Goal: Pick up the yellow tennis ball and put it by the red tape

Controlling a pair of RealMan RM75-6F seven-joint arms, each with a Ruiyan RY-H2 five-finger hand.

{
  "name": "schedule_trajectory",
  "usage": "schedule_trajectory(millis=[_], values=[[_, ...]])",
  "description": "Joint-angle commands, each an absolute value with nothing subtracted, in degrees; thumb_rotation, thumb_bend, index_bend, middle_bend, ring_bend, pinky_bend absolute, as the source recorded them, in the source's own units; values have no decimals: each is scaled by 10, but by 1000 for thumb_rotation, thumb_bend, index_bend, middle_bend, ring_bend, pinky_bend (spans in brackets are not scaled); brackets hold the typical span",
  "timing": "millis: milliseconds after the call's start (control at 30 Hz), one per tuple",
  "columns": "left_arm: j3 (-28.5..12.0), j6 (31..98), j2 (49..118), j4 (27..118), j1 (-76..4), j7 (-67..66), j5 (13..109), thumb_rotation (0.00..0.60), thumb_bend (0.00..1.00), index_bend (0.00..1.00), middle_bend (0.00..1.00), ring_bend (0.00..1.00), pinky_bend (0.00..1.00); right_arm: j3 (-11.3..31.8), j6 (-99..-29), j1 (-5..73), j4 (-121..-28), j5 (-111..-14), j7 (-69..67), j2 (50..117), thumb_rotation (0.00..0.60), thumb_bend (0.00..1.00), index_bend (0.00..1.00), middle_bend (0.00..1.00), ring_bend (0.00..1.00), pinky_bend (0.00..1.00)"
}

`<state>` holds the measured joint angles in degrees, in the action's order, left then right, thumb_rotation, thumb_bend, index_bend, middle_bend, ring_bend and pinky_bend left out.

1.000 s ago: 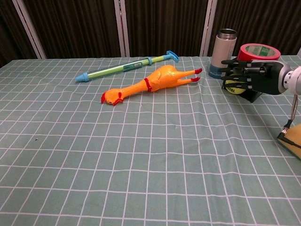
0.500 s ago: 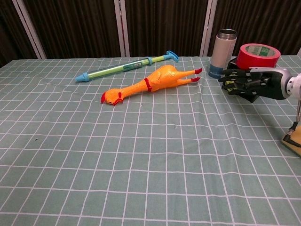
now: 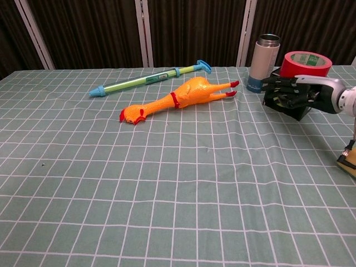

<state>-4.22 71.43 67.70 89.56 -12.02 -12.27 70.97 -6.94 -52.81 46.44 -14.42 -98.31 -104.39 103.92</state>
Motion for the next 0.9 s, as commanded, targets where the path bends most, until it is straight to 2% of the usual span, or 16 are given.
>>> schedule_trajectory(millis=[33, 300, 533, 633, 733, 900], values=[[-42, 713, 677, 895, -121, -123, 709, 600, 133, 0, 0, 0, 0, -60, -530, 459, -133, -972, -1009, 1050, 600, 734, 0, 65, 54, 0], [-40, 714, 676, 896, -121, -120, 714, 600, 133, 0, 0, 0, 0, -52, -548, 450, -139, -961, -973, 1053, 600, 734, 0, 65, 52, 0], [-33, 729, 667, 910, -114, -111, 736, 600, 134, 0, 0, 0, 0, -70, -609, 424, -194, -977, -975, 1028, 600, 734, 0, 65, 50, 0], [-27, 742, 659, 922, -108, -105, 752, 600, 135, 0, 0, 0, 0, -82, -655, 402, -238, -989, -955, 1009, 600, 730, 0, 65, 50, 0], [-21, 758, 650, 933, -100, -96, 769, 600, 135, 0, 0, 0, 0, -88, -711, 373, -294, -996, -879, 987, 600, 716, 0, 65, 50, 0], [-10, 780, 634, 952, -86, -84, 793, 600, 134, 0, 0, 0, 0, -89, -798, 320, -449, -997, -714, 919, 600, 667, 0, 65, 47, 0]])
